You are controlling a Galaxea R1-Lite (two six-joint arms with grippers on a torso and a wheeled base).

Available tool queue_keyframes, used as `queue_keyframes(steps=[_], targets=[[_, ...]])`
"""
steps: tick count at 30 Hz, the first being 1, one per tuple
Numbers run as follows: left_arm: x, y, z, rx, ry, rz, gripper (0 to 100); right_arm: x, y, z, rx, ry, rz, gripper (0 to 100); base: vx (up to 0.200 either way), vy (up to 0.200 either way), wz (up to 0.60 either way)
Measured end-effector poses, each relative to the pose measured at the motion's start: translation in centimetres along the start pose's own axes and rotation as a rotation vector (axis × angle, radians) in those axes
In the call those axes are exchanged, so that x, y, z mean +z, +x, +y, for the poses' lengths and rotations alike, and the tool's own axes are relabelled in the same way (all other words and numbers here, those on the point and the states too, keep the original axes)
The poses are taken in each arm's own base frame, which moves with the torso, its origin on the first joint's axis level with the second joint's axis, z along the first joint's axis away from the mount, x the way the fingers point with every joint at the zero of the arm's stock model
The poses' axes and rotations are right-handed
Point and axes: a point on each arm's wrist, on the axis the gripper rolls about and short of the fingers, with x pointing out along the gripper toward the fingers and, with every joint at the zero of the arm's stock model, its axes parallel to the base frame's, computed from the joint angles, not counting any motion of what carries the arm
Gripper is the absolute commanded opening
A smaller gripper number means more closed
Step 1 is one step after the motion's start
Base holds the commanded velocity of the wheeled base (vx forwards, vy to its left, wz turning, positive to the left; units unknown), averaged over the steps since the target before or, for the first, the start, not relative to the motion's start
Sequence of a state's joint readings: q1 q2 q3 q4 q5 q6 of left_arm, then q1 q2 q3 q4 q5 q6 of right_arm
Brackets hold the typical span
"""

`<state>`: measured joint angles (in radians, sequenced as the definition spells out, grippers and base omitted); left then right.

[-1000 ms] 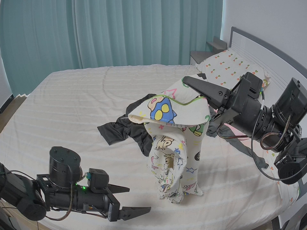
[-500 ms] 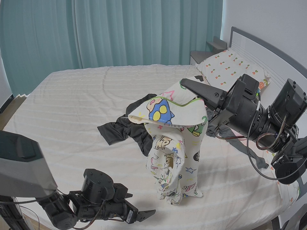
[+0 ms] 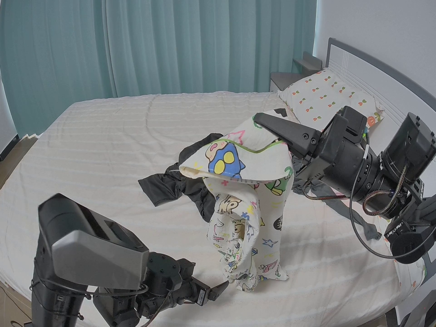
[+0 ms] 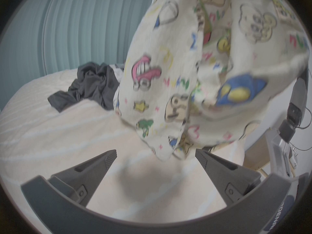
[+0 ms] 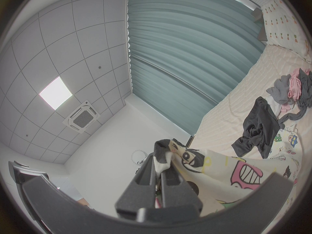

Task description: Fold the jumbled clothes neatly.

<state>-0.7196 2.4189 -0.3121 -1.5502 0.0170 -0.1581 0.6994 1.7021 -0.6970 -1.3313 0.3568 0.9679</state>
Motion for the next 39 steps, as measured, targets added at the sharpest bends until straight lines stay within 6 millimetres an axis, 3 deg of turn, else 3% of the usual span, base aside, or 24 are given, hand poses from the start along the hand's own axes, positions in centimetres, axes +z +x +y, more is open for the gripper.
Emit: queue_keyframes(steps=[7,14,27,28,39], targets=[[-1.1,1.3,-0.1,-0.033,-0.103,0.033,100,-0.8,0.6,0.8,0.025,0.011,0.019,0,0.0,0.0,0.0],[-0.4,2.9,-0.2,-0.016,-0.148,-0.023,100,-1.5,1.2,1.9,0.034,0.029,0.04,0,0.0,0.0,0.0],[0.2,5.5,0.0,0.097,-0.203,-0.123,100,-1.6,1.2,2.0,0.036,0.03,0.038,0,0.0,0.0,0.0],[0.1,5.6,0.0,0.099,-0.204,-0.122,0,-1.5,1.2,2.0,0.036,0.03,0.038,0,0.0,0.0,0.0],[-0.3,5.3,1.2,0.116,-0.225,-0.095,0,-0.7,0.1,0.4,-0.032,0.024,0.012,0,0.0,0.0,0.0]])
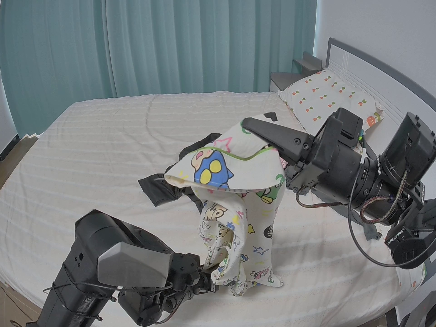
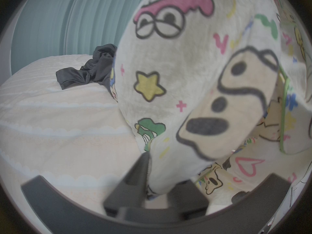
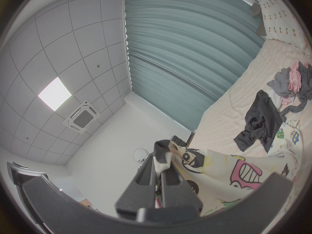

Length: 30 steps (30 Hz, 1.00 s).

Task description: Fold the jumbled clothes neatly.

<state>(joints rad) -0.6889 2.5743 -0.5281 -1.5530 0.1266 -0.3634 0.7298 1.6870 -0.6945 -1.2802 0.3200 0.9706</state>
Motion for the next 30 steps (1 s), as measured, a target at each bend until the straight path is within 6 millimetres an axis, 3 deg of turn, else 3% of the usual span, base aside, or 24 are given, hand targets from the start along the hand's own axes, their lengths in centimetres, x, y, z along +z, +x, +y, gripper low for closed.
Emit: queue_keyframes(steps=[8,17,30], targets=[[1.8,-1.5,1.6,0.046,-0.051,-0.025,0,0.7,-1.4,-1.7,-0.077,-0.003,-0.025,0,0.0,0.0,0.0],[4.9,-6.2,2.5,0.076,-0.116,-0.075,0,2.5,-3.8,-4.2,-0.196,-0.017,-0.095,0,0.0,0.0,0.0],[12.2,-11.9,5.3,0.169,-0.198,-0.384,0,6.8,-9.3,-9.8,-0.465,-0.045,-0.265,0,0.0,0.0,0.0]])
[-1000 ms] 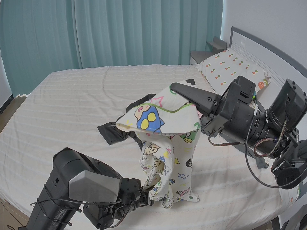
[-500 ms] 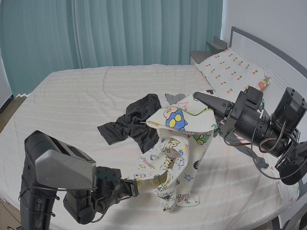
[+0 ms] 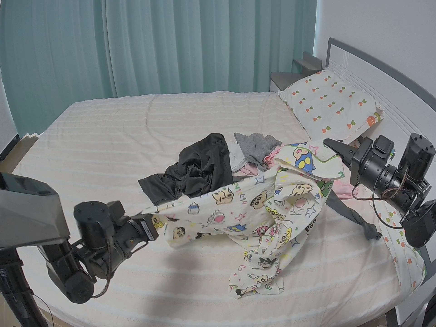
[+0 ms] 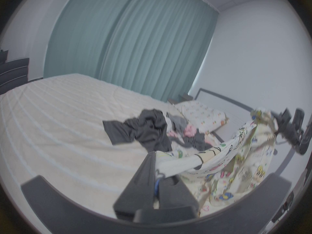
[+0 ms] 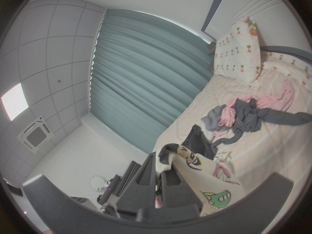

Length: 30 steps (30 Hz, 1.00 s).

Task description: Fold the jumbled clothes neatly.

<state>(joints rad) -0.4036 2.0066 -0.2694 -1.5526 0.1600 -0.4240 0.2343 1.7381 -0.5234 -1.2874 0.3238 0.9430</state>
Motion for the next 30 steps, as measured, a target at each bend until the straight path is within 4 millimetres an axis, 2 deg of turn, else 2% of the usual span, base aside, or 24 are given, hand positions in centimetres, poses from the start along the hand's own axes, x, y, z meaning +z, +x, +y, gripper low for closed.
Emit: queue_keyframes(steps=[4,8,17,24,30], targets=[[2.5,-1.0,0.0,-0.004,-0.017,-0.098,0,0.8,0.4,-1.2,-0.033,-0.043,-0.024,0,0.0,0.0,0.0],[4.4,-1.9,-0.4,-0.023,-0.021,-0.177,0,1.7,1.5,-1.0,-0.012,-0.085,-0.051,0,0.0,0.0,0.0],[8.4,-3.2,-1.7,-0.053,-0.009,-0.361,0,3.1,3.3,2.2,0.044,-0.173,-0.048,0,0.0,0.0,0.0],[11.4,-4.7,-2.8,-0.056,0.044,-0.505,0,4.3,2.6,5.9,0.137,-0.249,-0.093,0,0.0,0.0,0.0],[12.3,-5.8,-3.3,-0.062,0.041,-0.554,0,5.1,1.8,8.1,0.167,-0.258,-0.106,0,0.0,0.0,0.0]])
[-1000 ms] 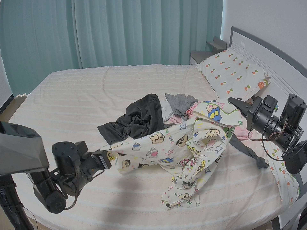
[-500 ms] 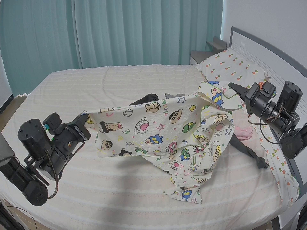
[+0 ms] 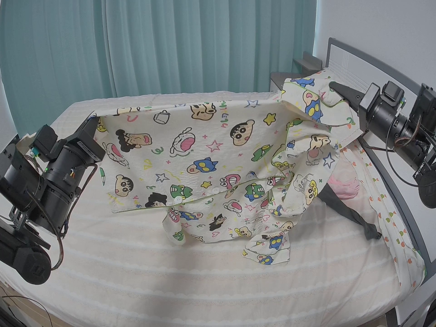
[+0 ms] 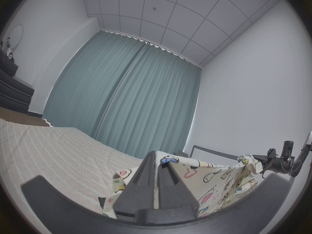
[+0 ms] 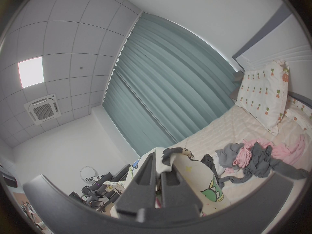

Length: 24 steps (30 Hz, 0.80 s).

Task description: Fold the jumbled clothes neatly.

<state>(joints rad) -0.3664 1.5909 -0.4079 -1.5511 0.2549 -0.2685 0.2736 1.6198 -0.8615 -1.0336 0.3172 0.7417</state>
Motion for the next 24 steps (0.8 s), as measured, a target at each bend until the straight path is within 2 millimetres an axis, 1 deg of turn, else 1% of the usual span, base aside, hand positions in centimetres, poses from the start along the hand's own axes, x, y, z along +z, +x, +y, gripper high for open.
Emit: queue_keyframes(steps=[3,6,16,23,24], targets=[[-0.2,-0.7,0.2,0.005,0.002,0.021,0,0.0,-0.4,0.6,0.007,0.003,0.007,0,0.0,0.0,0.0],[-0.8,-1.5,0.4,0.012,0.005,0.059,0,-0.8,-1.1,0.6,-0.005,0.016,0.037,0,0.0,0.0,0.0],[-2.8,-4.4,1.4,0.039,-0.025,0.198,0,-4.8,-3.9,-1.5,-0.112,0.081,0.172,0,0.0,0.0,0.0],[-3.5,-5.6,1.9,0.06,-0.067,0.252,0,-5.9,-4.8,-2.2,-0.149,0.099,0.211,0,0.0,0.0,0.0],[-3.6,-5.7,1.9,0.062,-0.07,0.258,0,-6.0,-4.9,-2.3,-0.153,0.101,0.216,0,-0.2,0.0,0.0]])
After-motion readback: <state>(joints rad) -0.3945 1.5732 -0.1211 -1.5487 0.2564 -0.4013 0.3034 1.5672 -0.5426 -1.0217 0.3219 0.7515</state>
